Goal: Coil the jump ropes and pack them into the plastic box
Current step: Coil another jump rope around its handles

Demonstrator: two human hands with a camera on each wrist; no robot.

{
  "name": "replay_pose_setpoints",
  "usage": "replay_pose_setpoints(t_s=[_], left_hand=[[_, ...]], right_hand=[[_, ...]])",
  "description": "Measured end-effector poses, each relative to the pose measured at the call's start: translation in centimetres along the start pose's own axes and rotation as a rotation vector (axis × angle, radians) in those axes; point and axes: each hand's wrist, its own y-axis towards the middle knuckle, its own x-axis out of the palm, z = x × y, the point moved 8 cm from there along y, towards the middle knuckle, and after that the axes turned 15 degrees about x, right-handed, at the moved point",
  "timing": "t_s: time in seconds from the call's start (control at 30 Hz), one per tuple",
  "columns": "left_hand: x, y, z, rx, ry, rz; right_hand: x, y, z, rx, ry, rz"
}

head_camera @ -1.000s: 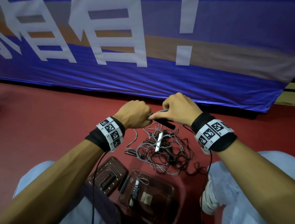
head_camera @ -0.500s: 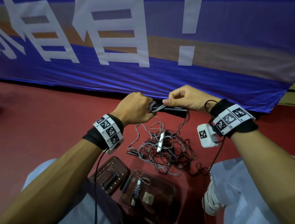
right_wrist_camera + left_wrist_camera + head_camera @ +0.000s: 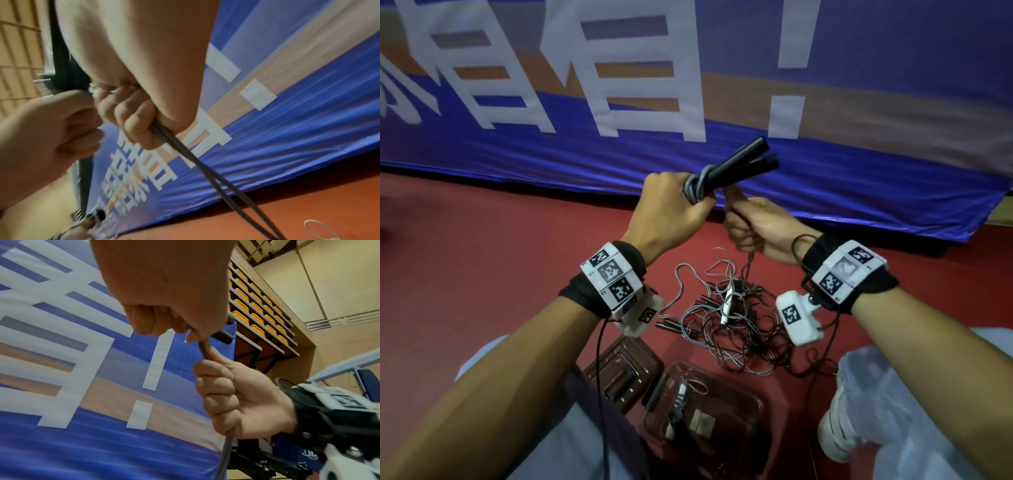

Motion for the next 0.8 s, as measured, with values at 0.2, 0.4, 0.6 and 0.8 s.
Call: replay_pose_setpoints(t_s=[0.2, 0.4, 0.6, 0.8], left_hand=[[1.4, -0.7, -3.8, -0.159, 0.091, -0.125], [4.1, -2.1, -5.1, -0.268, 0.155, -0.319], [8.4, -4.4, -3.1, -0.143, 0.275, -0.606], [9.4, -3.9, -2.3, 0.059, 0.41, -0.727]], right_hand=[[2.5, -0.3, -0.3, -0.137, -0.423, 0.179], [2.3, -1.6, -0.8, -0.281, -0.924, 0.35], [1.1, -2.6, -0.1, -0.319, -1.37, 0.39], [0.0, -2.9, -0.2, -0.36, -1.439, 0.447]])
